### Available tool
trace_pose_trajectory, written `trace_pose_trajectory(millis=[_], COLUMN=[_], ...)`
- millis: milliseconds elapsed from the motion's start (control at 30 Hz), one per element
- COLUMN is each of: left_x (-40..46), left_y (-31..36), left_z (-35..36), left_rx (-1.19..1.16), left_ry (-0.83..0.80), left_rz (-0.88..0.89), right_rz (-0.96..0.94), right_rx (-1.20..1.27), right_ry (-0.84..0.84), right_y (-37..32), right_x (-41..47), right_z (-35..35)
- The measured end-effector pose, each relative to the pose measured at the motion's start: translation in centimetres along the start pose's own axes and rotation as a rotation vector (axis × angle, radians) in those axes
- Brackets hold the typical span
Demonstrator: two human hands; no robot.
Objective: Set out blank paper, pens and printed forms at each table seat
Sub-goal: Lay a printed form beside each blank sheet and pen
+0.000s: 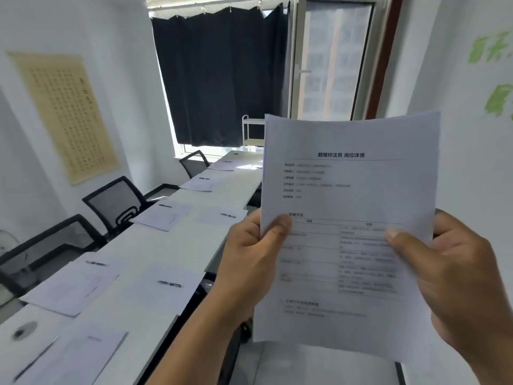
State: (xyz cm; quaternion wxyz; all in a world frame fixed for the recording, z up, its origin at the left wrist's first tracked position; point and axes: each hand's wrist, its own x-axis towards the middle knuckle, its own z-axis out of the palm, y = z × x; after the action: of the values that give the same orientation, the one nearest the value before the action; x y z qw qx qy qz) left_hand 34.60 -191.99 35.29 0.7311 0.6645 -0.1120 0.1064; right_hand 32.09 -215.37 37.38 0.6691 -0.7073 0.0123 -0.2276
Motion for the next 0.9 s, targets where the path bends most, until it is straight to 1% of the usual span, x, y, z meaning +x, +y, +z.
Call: trace_pose_trajectory(millis=[133, 200, 367, 467, 600, 667, 767, 867, 900], left_x=[1.7, 3.0, 6.9, 10.2, 16.8, 19.4, 22.2, 23.7, 24.2], left_y=[-1.5, -2.6, -5.3, -7.3, -9.6, -9.7, -9.7, -9.7, -9.8], left_z=[-0.4, -1.5, -4.5, -6.4, -8.4, -9.3, -10.9, -13.5, -14.9], left_rx=[0.03, 0.046, 0.069, 0.047, -0.011, -0.045, -0.035, -0.028, -0.022], left_ry=[0.126, 0.201, 0.317, 0.361, 0.378, 0.37, 0.377, 0.426, 0.471], left_rz=[-0.017, -0.014, -0.047, -0.052, -0.067, -0.062, -0.067, -0.086, -0.092], right_rz=[0.009, 0.008, -0.006, -0.043, -0.055, -0.048, -0.041, -0.007, 0.006], right_rx=[0.027, 0.028, 0.011, -0.056, -0.105, -0.092, -0.084, -0.045, -0.036], right_ry=[-0.134, -0.208, -0.319, -0.382, -0.402, -0.409, -0.42, -0.501, -0.541], right_y=[2.6, 4.0, 7.6, 8.9, 9.5, 9.2, 9.3, 9.9, 10.4], right_x=[4.6, 7.1, 12.2, 14.8, 20.5, 22.7, 25.3, 27.1, 27.7], right_z=[2.0, 4.2, 9.6, 12.7, 16.8, 18.5, 21.2, 25.1, 27.3])
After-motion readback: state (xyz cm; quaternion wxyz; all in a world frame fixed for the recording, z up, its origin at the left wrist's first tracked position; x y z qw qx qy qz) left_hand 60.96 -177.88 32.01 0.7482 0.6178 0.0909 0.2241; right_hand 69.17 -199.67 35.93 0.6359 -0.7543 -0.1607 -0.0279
